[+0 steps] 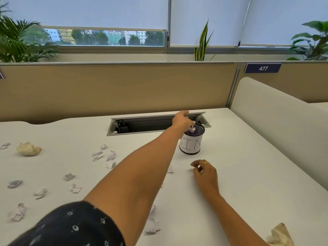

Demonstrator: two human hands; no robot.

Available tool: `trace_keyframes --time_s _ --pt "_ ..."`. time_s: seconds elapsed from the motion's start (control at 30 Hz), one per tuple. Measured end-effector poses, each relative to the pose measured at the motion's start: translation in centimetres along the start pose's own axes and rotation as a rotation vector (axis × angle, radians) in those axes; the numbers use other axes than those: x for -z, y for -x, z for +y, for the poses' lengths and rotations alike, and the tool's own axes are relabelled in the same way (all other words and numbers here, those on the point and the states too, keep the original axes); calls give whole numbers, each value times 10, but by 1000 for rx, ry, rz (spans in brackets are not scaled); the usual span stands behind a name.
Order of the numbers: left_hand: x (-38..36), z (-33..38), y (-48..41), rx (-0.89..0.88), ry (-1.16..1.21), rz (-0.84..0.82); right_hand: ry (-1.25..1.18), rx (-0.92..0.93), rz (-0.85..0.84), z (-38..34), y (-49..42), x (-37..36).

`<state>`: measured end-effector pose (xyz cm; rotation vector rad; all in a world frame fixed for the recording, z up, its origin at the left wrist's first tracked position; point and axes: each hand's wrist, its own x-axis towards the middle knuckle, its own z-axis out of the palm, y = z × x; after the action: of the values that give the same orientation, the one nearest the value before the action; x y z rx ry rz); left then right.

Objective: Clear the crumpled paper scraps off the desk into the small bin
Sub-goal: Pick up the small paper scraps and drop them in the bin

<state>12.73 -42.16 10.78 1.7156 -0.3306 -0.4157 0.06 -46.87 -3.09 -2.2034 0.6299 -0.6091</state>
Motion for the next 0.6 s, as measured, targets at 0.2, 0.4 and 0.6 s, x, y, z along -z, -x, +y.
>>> trace_keyframes --time_s 0.2,0.4,0.6 --pt "16 -10 5 -120 -78 9 48 -10 -38 -1 0 -2" --pt "57 -70 45 -239 -395 151 72 0 -77 -6 3 -5" --pt "88 -132 86 -247 -613 239 16 126 -216 -30 9 -21"
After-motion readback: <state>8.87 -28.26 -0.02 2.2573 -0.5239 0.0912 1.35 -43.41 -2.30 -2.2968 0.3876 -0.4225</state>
